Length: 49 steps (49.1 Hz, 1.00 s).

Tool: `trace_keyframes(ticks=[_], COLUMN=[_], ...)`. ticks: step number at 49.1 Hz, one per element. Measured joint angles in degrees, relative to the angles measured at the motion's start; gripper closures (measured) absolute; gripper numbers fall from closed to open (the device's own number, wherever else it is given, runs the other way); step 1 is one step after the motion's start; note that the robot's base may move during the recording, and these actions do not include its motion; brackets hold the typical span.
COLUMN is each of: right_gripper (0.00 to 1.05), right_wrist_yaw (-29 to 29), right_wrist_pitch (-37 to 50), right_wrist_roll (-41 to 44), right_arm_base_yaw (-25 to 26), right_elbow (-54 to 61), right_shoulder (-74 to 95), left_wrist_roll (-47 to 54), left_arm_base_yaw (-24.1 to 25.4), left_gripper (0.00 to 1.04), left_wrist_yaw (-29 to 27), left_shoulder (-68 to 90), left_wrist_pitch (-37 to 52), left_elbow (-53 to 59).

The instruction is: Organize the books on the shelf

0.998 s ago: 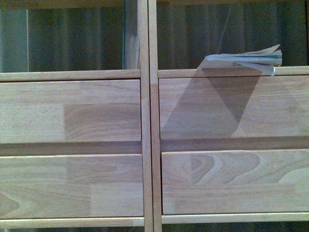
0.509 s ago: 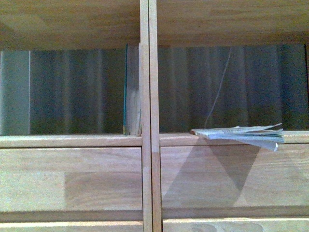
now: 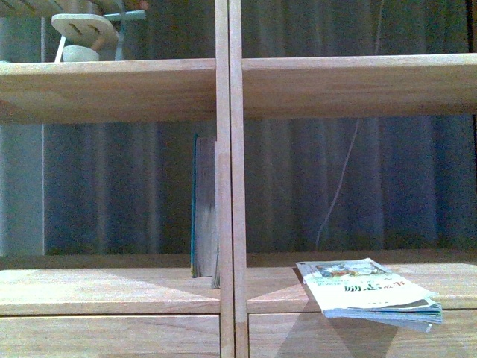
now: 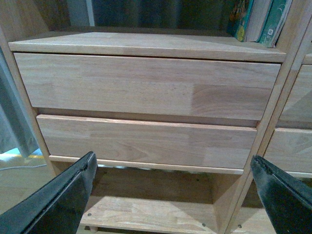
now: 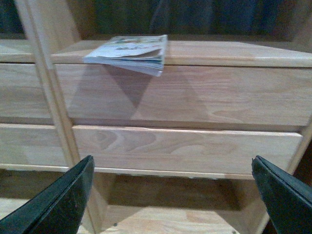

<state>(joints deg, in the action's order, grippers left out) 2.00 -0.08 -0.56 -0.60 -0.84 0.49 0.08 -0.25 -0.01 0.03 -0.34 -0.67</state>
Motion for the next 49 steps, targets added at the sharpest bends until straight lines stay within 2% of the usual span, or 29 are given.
trace_keyframes(ticks=[2, 6, 16, 22, 27, 39, 49], right_gripper=[0.07, 0.07, 0.07, 0.07, 0.07, 0.07, 0.07], right_wrist_yaw=[3.1, 1.3, -17.7, -24.0, -24.8, -24.1, -21.4], right_wrist_pitch=[-0.2, -2.4, 0.4, 4.2, 5.7, 9.2, 13.7], right_wrist_roll=[-1.4, -8.1, -29.9, -43.9, -52.8, -65.9, -77.1], right_arm_base_yaw=[-0.6, -0.4, 3.4, 3.3, 2.9, 0.4, -5.9], right_elbow=[-0.2, -2.6, -11.5, -17.9, -24.5, -36.8, -46.8], right_shoulder=[1.7, 9.8, 32.9, 47.2, 58.3, 72.3, 82.9], left_wrist_roll=[0.0, 0.0, 0.0, 0.0, 0.0, 0.0, 0.0], left_arm_base_yaw=[0.0, 0.0, 0.0, 0.0, 0.0, 0.0, 0.0], left_gripper=[0.07, 0.07, 0.07, 0.07, 0.07, 0.07, 0.07], left_wrist_yaw=[0.0, 0.0, 0.0, 0.0, 0.0, 0.0, 0.0], left_shoulder=[0.0, 0.0, 0.0, 0.0, 0.0, 0.0, 0.0], left_wrist_pitch=[0.0, 0.0, 0.0, 0.0, 0.0, 0.0, 0.0], left_elbow=[0.0, 0.0, 0.0, 0.0, 0.0, 0.0, 0.0])
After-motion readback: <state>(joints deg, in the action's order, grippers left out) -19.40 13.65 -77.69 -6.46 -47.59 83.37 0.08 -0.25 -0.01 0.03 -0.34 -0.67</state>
